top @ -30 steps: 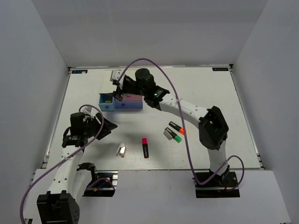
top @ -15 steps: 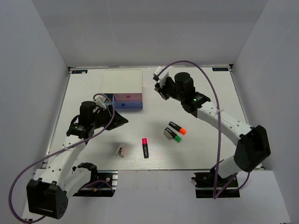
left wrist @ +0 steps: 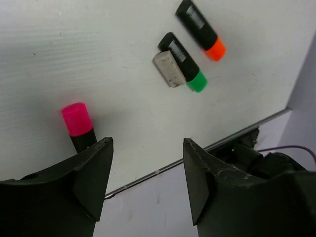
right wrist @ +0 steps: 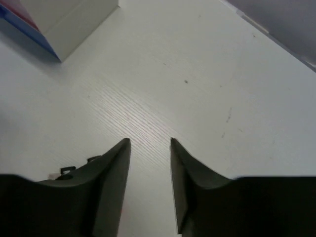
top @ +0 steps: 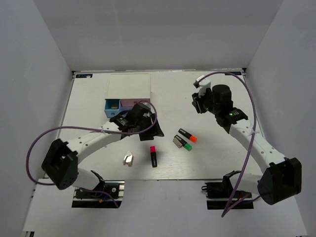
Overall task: Sort the stationery into containers
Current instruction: Pick up the stationery from the center of the board.
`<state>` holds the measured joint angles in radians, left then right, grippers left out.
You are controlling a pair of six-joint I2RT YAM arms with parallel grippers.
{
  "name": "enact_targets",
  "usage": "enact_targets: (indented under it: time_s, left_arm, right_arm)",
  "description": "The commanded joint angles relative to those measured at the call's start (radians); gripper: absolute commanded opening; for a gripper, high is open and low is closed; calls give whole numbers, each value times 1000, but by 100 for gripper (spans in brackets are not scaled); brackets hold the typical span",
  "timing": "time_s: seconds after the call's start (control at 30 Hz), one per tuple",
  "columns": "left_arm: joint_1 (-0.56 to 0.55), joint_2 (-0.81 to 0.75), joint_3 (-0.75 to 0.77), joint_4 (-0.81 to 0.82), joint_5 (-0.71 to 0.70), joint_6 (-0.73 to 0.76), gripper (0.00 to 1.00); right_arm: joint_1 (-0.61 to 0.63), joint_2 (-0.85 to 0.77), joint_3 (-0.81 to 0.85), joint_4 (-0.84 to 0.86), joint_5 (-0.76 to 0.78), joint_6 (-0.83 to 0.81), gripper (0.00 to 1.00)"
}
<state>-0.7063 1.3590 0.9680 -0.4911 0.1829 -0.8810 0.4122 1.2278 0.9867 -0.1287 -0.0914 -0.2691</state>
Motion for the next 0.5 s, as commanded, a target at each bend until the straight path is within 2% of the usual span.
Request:
enact_targets:
  time_s: [0.0, 0.1, 0.3, 0.47]
  left_arm:
    - [-77, 75, 66, -49, -140, -125, 69]
    - [-156, 196, 136, -49, -183, -193, 66]
    - [-212, 376, 283, -76, -203, -285, 63]
    - [-232, 468, 316, -86, -181, -363, 65]
  right_arm:
    - [-52, -34, -34, -71, 7, 67, 38]
    - [-94, -69, -71, -97, -14, 99, 27]
    - [-148, -134, -144, -78, -41, 128, 27]
    - [-176, -188, -209, -54, -54, 133, 27]
